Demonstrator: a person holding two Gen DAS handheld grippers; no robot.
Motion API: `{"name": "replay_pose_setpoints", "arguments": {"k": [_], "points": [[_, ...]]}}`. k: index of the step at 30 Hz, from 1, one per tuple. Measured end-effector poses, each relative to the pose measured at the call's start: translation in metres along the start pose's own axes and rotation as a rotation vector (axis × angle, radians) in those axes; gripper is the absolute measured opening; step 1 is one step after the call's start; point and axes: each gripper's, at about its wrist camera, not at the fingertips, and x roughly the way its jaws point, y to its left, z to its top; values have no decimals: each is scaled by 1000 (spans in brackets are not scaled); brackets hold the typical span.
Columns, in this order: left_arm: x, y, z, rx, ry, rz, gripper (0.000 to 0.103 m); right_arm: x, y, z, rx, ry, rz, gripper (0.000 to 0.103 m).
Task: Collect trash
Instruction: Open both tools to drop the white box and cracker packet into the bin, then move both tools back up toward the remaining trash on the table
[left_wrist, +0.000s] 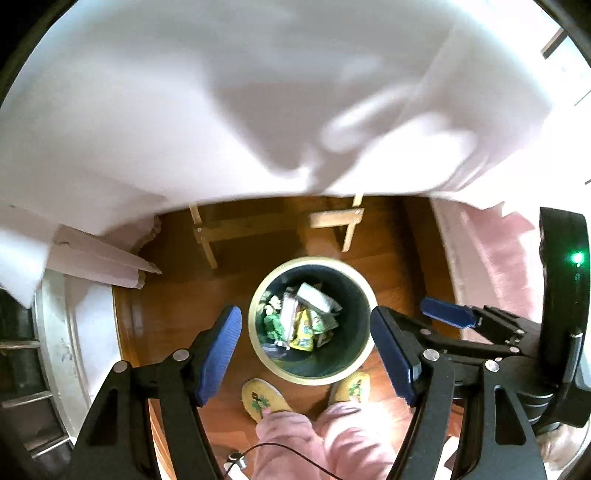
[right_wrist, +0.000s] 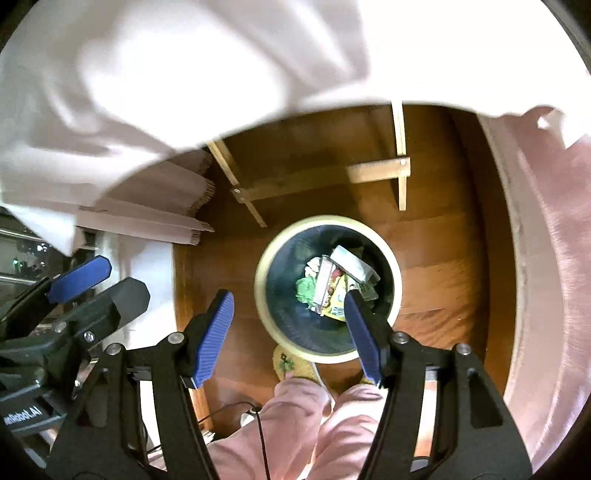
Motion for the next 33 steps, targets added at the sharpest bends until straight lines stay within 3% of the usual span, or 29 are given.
{"name": "replay_pose_setpoints", "arguments": {"k": [10,18,25,33], "points": [[-161,-17,35,52,-143,-58,73,-136,59,2,-49,-73,9,59],[-269,-23,64,121,-272,-74,73,-236,94,20,-66,-198,-8,59],[-317,-16,100,106,-325,-106,73,-301,114,46,-63,-335,-38,59],[-343,-33,139,198,-370,-120,73,-343,116,82,-46,-456,-88,59]]}}
